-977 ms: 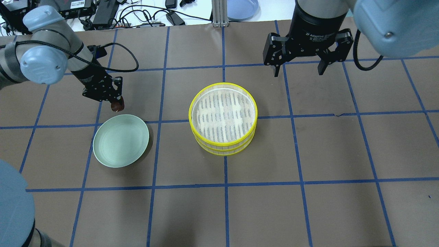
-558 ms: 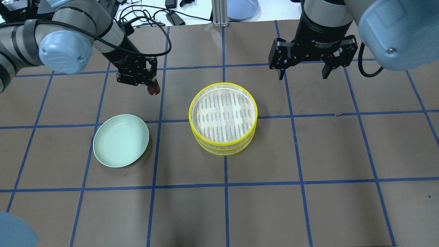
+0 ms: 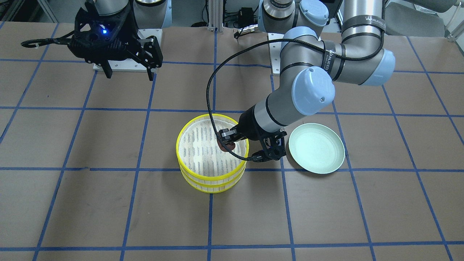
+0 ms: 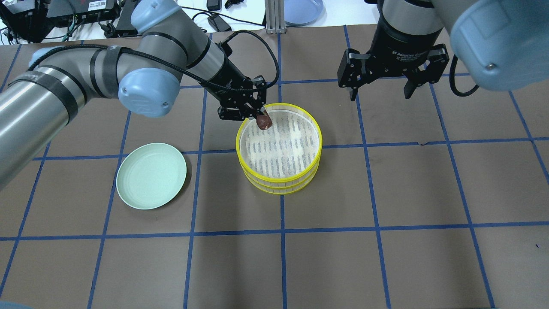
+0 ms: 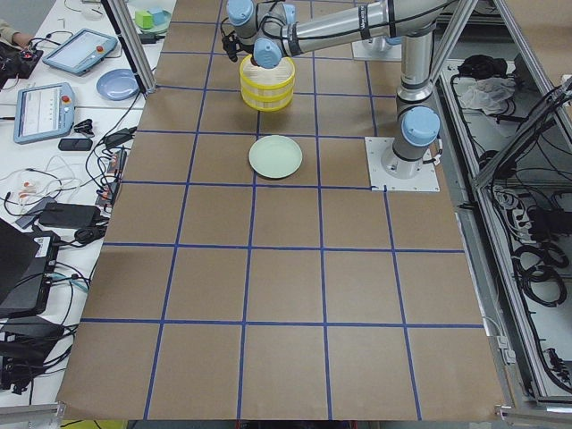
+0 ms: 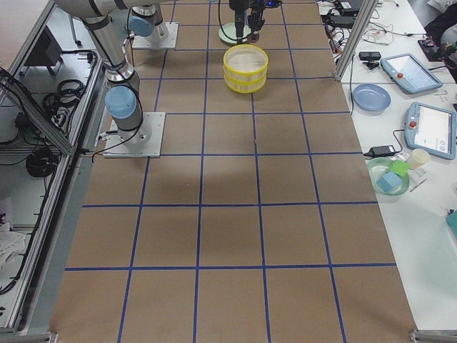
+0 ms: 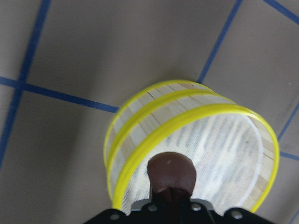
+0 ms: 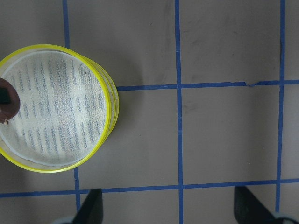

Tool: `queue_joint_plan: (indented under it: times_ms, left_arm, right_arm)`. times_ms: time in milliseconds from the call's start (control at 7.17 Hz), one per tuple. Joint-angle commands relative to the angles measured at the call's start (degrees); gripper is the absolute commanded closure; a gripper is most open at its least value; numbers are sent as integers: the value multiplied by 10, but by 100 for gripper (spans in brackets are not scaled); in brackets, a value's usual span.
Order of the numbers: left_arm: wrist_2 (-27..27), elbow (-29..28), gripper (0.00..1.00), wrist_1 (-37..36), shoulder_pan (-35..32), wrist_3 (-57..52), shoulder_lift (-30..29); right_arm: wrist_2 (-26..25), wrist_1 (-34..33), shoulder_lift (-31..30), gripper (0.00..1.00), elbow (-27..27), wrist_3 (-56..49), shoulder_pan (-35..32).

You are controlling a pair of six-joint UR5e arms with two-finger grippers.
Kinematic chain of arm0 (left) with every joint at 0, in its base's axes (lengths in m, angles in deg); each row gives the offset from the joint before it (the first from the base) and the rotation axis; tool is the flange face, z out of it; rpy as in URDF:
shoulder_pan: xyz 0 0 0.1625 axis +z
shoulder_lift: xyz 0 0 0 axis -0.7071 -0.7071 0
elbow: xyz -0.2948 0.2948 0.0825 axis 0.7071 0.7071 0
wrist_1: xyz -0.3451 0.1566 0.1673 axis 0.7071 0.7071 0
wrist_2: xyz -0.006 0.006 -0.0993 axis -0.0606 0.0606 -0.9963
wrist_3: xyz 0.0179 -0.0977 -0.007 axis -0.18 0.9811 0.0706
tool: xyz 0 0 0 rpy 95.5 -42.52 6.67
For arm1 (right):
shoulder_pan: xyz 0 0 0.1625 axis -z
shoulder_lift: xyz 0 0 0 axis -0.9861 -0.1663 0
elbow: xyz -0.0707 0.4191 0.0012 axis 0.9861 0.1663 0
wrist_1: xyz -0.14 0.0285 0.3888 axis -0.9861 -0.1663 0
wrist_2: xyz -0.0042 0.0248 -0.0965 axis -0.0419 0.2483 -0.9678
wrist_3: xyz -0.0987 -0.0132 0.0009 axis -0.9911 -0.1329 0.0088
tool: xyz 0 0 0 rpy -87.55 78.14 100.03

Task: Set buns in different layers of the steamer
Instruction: 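Carry the brown bun with left gripper into the top tier and release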

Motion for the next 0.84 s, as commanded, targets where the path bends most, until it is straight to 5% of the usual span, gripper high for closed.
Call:
queue_joint_plan:
  times_ms: [0,698]
  left_arm:
    - [-11,23,1,-24,-14,10,-3]
    - [-2,-1,0,-22,-13,8,2]
  right_arm:
    - [0,1,0,0,0,-6,0]
    - [22,-13,-2,0,0,-50,46]
